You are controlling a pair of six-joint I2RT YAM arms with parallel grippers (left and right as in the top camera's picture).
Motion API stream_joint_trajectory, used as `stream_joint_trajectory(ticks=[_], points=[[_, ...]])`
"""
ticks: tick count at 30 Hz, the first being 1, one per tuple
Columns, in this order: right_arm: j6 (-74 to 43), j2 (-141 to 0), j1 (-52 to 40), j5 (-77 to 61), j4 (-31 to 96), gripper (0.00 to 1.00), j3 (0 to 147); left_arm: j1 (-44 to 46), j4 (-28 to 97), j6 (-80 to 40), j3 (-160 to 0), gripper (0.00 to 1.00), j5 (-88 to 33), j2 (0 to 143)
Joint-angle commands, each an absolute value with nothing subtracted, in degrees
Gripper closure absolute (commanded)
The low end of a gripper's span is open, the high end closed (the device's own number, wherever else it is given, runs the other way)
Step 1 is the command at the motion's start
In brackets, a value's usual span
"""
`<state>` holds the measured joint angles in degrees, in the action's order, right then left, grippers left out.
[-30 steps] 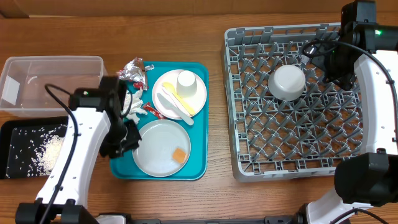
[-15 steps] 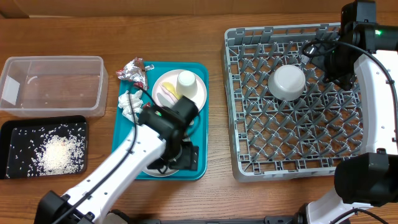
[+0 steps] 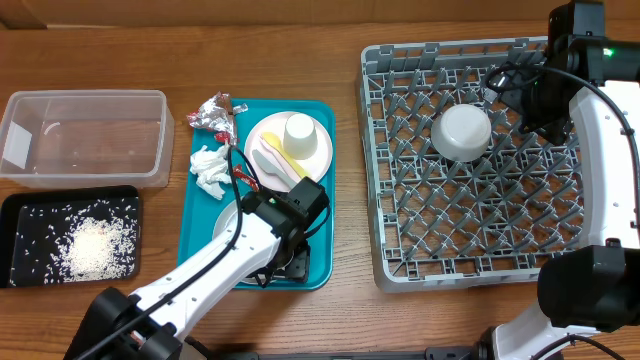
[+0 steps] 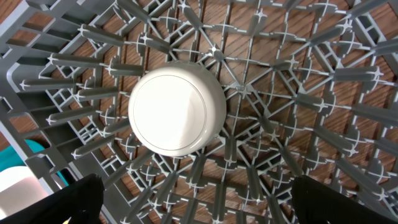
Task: Sort waste into correct bins and load items into the dishwasher rack
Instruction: 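Lift the white plate off the teal tray with the left gripper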
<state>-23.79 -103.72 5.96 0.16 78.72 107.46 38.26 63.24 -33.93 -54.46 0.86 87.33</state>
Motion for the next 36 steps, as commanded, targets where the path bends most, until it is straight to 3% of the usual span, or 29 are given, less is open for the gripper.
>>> stream_joint_trajectory(ticks=[1,21,36], points=[[-24.1,-103.3,6.0,-0.1,78.5,0.0,107.6,38.3,61.3,-30.7,-51.8,0.3,-1.6,87.8],[-24.1,-103.3,6.0,-0.1,78.5,0.0,107.6,38.3,54.3,-23.6,-48.5,0.35,-1.5,88.8],[-24.1,-103.3,6.0,-0.1,78.5,0.0,107.6,38.2,50.9,-23.1,-48.5,0.22,0.0,88.8]])
